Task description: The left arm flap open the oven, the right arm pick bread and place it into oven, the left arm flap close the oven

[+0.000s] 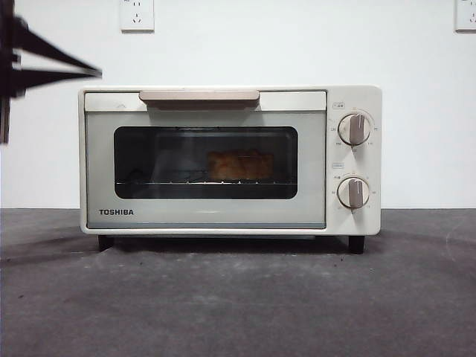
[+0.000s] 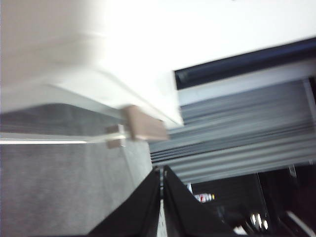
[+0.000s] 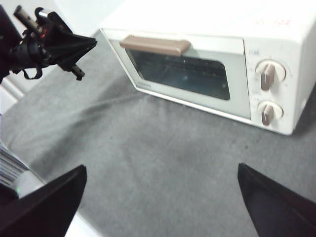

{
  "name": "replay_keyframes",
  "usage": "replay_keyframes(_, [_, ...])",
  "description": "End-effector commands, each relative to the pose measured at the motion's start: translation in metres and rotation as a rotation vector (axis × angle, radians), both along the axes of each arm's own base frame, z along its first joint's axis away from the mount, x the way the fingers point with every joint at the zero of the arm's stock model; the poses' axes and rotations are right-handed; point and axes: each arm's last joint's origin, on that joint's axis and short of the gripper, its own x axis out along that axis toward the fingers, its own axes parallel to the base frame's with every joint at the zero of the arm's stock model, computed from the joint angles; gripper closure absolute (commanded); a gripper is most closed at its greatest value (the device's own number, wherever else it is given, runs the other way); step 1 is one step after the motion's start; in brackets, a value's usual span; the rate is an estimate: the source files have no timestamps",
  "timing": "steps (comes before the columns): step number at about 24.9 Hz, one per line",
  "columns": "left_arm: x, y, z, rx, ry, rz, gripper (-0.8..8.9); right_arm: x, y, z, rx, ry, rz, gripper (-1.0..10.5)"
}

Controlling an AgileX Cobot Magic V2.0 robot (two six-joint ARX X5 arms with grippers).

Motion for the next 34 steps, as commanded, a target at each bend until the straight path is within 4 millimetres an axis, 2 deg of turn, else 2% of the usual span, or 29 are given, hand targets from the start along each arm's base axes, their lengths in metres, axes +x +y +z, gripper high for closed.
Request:
replay_keyframes(1, [-0.008, -0.001, 0.019, 0.005, -0.096, -0.026, 7.98, 0.0, 0.0, 0.009, 0.036, -0.047, 0.002, 4.6])
replay_keyframes(12, [-0.056, -0.003, 0.069, 0.019, -0.332, -0.109, 7.98, 0.001, 0.001, 0.014, 0.074, -0.088, 0.009, 4.6])
replay_keyframes(17, [-0.089, -0.004, 0.091, 0.032, -0.471, -0.114, 7.98, 0.001, 0.001, 0.014, 0.075, -0.088, 0.01, 4.6])
replay_keyframes(22, [-0.129, -0.001, 0.107, 0.053, -0.588, -0.035, 7.98, 0.0, 0.002, 0.014, 0.081, -0.083, 0.05, 4.6])
replay_keyframes(27, [-0.167, 0.0, 0.105, 0.116, -0.639, 0.066, 7.98, -0.002, 0.003, 0.014, 0.09, -0.077, 0.104, 4.6])
replay_keyframes(34, [-0.203, 0.0, 0.079, 0.329, -0.621, 0.227, 7.98, -0.002, 0.003, 0.013, 0.07, -0.083, 0.126, 4.6])
